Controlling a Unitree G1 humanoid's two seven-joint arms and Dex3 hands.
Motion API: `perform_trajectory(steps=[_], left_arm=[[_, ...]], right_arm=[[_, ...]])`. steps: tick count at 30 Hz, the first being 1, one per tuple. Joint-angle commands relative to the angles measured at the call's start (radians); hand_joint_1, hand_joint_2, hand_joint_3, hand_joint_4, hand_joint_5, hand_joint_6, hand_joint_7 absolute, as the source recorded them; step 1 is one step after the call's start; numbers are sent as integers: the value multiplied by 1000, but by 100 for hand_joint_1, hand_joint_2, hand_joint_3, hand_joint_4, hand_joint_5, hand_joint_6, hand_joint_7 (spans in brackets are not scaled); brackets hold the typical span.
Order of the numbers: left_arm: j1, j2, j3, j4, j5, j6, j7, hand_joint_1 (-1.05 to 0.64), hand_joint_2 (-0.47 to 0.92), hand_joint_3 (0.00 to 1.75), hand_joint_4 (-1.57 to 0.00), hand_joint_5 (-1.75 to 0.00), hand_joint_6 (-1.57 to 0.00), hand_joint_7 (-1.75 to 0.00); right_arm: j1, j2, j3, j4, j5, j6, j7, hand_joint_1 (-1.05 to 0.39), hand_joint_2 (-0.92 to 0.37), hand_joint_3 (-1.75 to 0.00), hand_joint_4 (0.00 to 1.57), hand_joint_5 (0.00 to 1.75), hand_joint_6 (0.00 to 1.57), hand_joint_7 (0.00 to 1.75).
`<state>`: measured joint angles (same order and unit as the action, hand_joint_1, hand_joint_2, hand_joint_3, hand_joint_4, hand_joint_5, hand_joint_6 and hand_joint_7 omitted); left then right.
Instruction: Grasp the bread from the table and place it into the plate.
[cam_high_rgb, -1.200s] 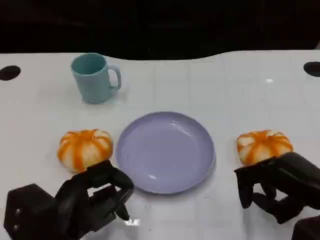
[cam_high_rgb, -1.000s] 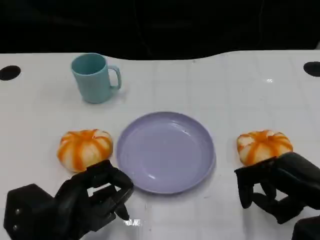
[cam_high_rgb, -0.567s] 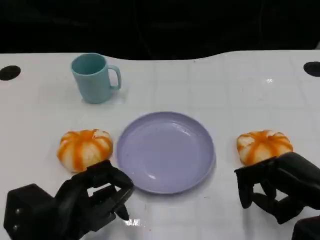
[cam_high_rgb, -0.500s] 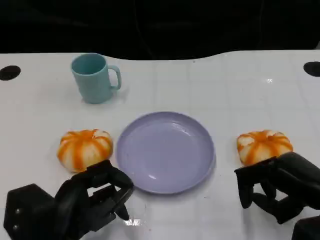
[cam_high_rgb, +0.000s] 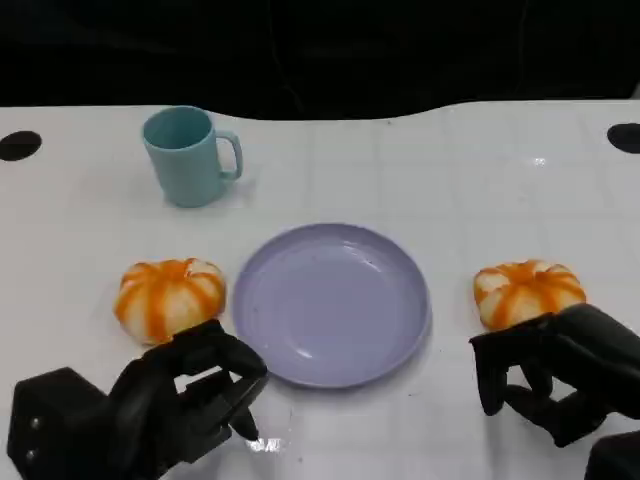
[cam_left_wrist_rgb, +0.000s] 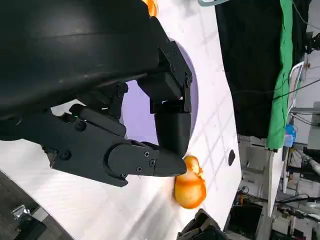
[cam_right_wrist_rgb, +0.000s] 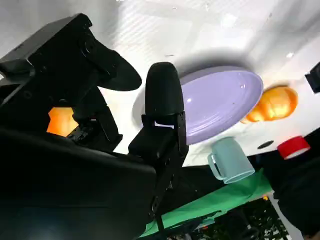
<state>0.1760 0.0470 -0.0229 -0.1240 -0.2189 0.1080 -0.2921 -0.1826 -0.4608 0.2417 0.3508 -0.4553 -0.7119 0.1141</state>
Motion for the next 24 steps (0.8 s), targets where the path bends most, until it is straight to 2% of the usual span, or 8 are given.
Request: perform_trajectory(steps=[1, 4, 5, 8, 12, 15, 18, 24], left_arm=[[2, 12, 14, 0, -9, 0, 0, -50, 86, 35, -73, -175, -73, -139], [1, 15, 14, 5, -8, -8, -2, -50, 86, 35, -74, -175, -73, -139], [1, 15, 14, 7, -8, -9, -3, -50, 86, 36, -74, -175, -73, -140], [0, 14, 16, 9, -9, -5, -1, -51, 86, 35, -74, -175, -73, -140], [0, 13, 15, 8, -8, -5, 0, -51, 86, 35, -74, -175, -73, -139], [1, 12, 12, 9, -4, -10, 1, -51, 86, 36, -74, -175, -73, -139], [2, 12, 11, 5, -2, -8, 4, -51, 86, 36, -73, -175, -73, -139], [4, 10, 9, 3, -2, -5, 5, -51, 86, 36, -73, -175, -73, -140]], right_arm=[[-13, 5, -30, 6, 31, -8, -25, -7, -41, -116, 82, 160, 89, 93], [-13, 11, -44, -2, 56, 0, -24, -10, -47, -95, 81, 142, 92, 70], [-12, 14, -49, -6, 59, 3, -26, -10, -48, -89, 80, 129, 91, 61], [-9, 20, -67, -22, 66, 14, -33, -11, -48, -81, 75, 113, 87, 43], [-11, 18, -87, -37, 80, 22, -36, -26, -75, -32, 60, 92, 79, 12], [-16, 17, -104, -43, 70, 24, -48, -33, -85, -13, 53, 81, 74, 4], [-22, 10, -114, -44, 70, 25, -49, -35, -89, -5, 45, 69, 68, 1], [-28, 2, -140, -57, 63, 52, -46, -36, -88, 0, 24, 48, 50, 0]])
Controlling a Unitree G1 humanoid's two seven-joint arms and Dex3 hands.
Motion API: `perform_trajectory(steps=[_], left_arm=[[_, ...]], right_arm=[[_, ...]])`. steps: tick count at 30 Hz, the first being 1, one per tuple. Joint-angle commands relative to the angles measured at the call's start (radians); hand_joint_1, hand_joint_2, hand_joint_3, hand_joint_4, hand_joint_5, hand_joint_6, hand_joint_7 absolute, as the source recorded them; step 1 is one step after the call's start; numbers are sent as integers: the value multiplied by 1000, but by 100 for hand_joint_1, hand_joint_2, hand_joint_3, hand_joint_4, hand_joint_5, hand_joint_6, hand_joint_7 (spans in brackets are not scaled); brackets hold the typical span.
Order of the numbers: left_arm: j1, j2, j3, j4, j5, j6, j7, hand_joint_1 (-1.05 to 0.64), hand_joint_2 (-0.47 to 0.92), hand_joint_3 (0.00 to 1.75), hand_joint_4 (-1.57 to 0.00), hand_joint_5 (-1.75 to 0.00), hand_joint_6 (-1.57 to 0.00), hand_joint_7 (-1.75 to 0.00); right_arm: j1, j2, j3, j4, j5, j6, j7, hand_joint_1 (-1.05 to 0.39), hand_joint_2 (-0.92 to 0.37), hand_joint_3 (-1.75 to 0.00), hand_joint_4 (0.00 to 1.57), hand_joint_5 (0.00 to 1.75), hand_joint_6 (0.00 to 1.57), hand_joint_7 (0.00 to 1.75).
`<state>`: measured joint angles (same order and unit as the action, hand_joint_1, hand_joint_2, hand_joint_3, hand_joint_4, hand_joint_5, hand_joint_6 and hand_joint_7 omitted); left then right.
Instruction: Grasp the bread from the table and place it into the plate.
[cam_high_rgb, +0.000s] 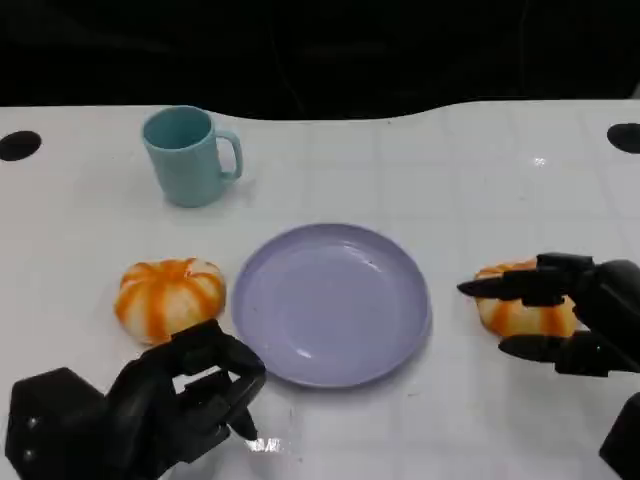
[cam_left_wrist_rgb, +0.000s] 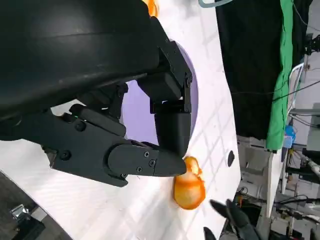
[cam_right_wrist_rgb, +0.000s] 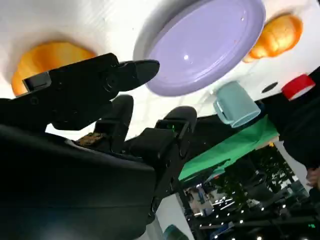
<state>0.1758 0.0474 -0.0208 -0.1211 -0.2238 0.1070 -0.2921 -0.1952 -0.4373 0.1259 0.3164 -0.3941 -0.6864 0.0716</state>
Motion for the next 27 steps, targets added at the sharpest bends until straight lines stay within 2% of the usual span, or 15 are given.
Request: perform_trajectory(steps=[1, 6, 14, 19, 27], left_arm=[[5, 10, 6, -2, 3, -2, 5, -51, 87, 36, -73, -175, -73, -140], [6, 10, 3, -6, 8, -1, 10, -49, 87, 37, -72, -175, -72, -140], [5, 8, 1, -3, 14, -11, 5, -51, 88, 36, -71, -175, -72, -140], [6, 3, 1, -4, 15, -11, 7, -50, 88, 35, -72, -175, -72, -140], [11, -7, 2, -20, 13, 6, 14, -50, 88, 35, -73, -175, -74, -138]], right_arm=[[-16, -25, -26, -28, -1, 35, -1, -36, -87, 0, 21, 46, 47, 0], [-14, -43, -31, -68, -10, 92, 14, -33, -84, 0, 3, 39, 33, 0], [-16, -93, -13, -156, -93, 235, 84, -31, -79, 0, 1, 8, 22, 1], [-32, -108, 21, -173, -152, 291, 125, -29, -77, 0, 0, 7, 22, 1], [-110, -109, 98, -85, -231, 319, 153, -30, -76, -1, 3, 12, 23, 1]])
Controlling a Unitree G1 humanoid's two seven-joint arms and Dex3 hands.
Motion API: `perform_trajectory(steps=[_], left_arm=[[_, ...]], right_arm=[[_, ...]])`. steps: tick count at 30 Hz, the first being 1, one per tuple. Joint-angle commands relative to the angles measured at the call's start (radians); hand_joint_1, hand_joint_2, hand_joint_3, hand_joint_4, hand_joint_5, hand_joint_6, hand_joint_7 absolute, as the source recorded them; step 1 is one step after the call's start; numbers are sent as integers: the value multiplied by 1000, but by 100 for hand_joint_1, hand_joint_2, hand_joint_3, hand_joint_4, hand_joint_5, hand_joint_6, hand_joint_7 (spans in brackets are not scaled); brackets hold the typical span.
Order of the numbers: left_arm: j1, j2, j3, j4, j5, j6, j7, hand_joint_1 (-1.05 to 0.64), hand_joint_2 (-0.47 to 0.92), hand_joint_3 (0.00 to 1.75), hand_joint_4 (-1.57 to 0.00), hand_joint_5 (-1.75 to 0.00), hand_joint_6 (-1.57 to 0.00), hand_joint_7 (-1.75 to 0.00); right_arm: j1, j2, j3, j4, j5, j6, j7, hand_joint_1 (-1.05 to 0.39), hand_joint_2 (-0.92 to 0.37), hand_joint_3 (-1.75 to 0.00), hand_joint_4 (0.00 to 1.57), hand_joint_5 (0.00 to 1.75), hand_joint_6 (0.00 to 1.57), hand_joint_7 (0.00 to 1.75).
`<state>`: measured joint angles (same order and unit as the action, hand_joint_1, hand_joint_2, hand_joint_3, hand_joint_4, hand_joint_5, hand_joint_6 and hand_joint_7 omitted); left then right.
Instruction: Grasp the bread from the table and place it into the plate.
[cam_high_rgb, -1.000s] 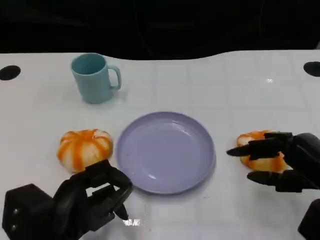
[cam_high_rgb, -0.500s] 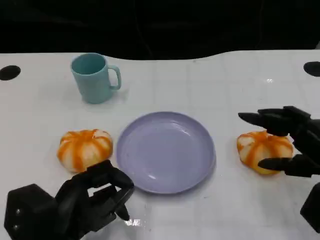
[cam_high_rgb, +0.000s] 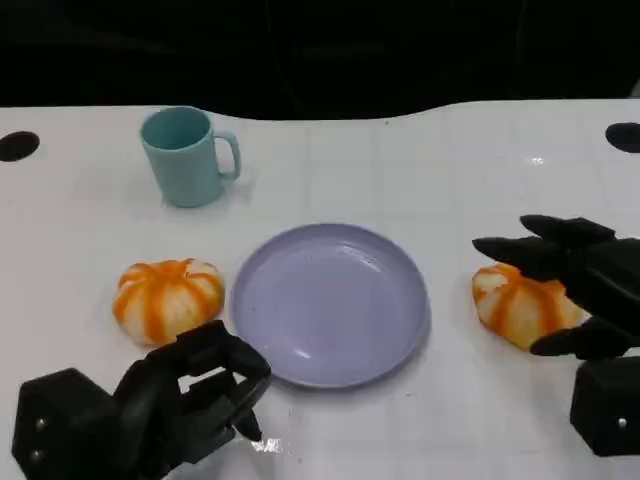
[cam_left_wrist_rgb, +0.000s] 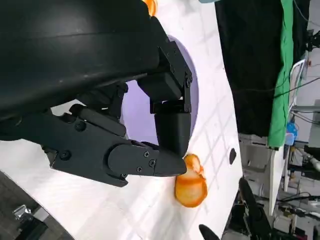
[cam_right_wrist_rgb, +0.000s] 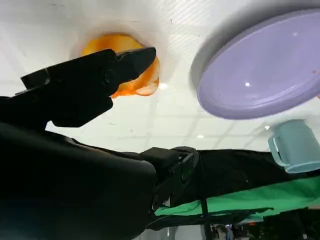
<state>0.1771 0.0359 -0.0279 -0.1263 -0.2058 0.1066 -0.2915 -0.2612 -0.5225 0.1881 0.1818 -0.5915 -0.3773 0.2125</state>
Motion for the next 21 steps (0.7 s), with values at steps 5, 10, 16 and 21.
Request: perform_trajectory(steps=[5, 10, 16, 21], left_arm=[[15, 2, 11, -19, -10, 5, 9, -49, 88, 35, -73, -175, -74, -138], [21, 0, 9, -30, -6, 11, 14, -50, 88, 35, -73, -175, -75, -138], [28, 3, 6, -39, 1, 7, 13, -51, 89, 35, -73, -175, -74, -138], [33, 0, 5, -48, -2, 15, 17, -51, 89, 34, -73, -175, -74, -138]], right_arm=[[-112, -6, 94, 181, -85, -5, -32, -32, -76, 0, 8, 16, 25, 1], [-186, 11, 153, 312, -128, -16, -81, -35, -79, -1, 9, 17, 26, 1], [-272, 34, 216, 452, -171, -9, -106, -42, -82, -2, 10, 19, 27, 1], [-320, 49, 242, 542, -164, -21, -120, -44, -84, -2, 15, 21, 31, 2]])
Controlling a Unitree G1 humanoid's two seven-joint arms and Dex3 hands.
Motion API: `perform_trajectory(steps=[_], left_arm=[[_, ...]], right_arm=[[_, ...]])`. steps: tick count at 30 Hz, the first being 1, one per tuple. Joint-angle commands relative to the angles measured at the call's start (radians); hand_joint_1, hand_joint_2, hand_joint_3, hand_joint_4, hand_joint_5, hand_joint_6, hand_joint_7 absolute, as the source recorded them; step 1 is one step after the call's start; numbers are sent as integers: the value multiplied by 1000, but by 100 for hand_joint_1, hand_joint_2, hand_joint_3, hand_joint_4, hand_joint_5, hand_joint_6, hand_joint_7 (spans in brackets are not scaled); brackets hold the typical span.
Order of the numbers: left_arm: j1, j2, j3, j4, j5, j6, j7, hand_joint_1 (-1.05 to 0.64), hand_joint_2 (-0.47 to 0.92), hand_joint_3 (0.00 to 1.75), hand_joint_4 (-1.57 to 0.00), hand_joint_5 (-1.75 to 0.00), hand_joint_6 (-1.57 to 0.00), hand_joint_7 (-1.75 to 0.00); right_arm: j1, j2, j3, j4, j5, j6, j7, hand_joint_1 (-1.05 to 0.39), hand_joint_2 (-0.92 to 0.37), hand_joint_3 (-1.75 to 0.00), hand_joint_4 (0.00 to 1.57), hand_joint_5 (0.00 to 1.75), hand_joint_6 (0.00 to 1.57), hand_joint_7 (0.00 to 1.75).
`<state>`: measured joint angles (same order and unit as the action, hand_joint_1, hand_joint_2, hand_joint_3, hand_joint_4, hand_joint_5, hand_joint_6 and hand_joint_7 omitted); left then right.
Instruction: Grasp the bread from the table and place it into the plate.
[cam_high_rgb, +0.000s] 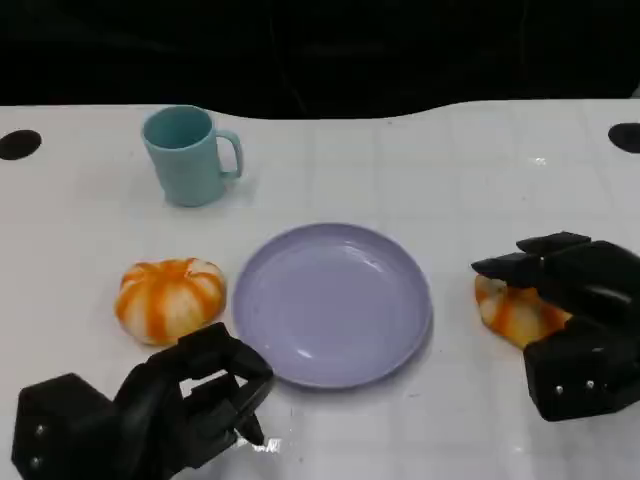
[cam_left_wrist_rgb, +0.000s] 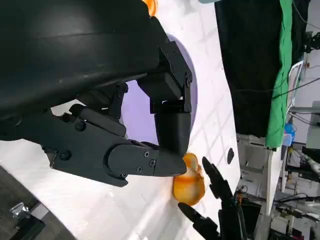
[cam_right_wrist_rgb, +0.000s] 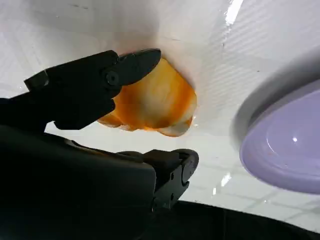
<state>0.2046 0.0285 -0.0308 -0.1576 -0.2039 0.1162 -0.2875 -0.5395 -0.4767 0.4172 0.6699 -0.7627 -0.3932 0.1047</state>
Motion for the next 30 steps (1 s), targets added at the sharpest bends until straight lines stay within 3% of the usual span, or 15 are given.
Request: perform_trajectory(steps=[1, 13, 17, 18, 19, 20, 21, 23, 25, 30], left_arm=[[6, 7, 8, -19, -5, 8, 14, -51, 89, 34, -73, -175, -74, -138], [12, 7, 1, -36, -4, 19, 23, -51, 88, 33, -72, -175, -74, -138], [13, 9, -1, -38, -3, 19, 22, -51, 88, 33, -72, -175, -74, -138], [13, 9, -1, -38, -3, 20, 22, -51, 88, 33, -72, -175, -74, -138], [14, 9, -1, -38, -3, 20, 22, -51, 88, 33, -72, -175, -74, -138], [14, 8, -1, -37, -4, 18, 22, -51, 88, 33, -72, -175, -74, -138], [14, 8, 0, -37, -6, 18, 21, -51, 88, 33, -72, -175, -74, -138], [13, 7, -1, -36, -5, 18, 22, -51, 87, 33, -73, -175, -74, -138], [13, 7, -2, -39, -1, 22, 26, -51, 87, 33, -73, -175, -74, -138], [15, 9, -4, -43, 4, 23, 30, -52, 87, 34, -73, -175, -74, -138]], right_arm=[[-50, 9, 15, 70, 12, -6, -11, -44, -85, -3, 16, 21, 32, 2], [-142, 70, 53, 224, 26, 20, -6, -39, -90, -2, 46, 20, 59, 5], [-146, 96, 12, 243, 90, 26, -21, -25, -90, -1, 76, 36, 81, 9], [-145, 102, 2, 254, 106, 9, -44, -16, -91, -3, 83, 87, 100, 14], [-147, 107, -5, 265, 118, -8, -65, -9, -91, -9, 85, 119, 111, 18], [-149, 109, -8, 279, 126, -30, -90, -5, -90, -16, 87, 141, 120, 26], [-152, 112, -7, 293, 128, -50, -119, -2, -81, -39, 88, 161, 115, 61], [-159, 116, -3, 320, 125, -78, -167, 0, -66, -73, 86, 172, 89, 131], [-165, 120, 4, 338, 114, -93, -213, 0, -62, -82, 84, 174, 82, 149], [-177, 132, 21, 376, 86, -118, -344, 2, -49, -95, 83, 175, 79, 155]])
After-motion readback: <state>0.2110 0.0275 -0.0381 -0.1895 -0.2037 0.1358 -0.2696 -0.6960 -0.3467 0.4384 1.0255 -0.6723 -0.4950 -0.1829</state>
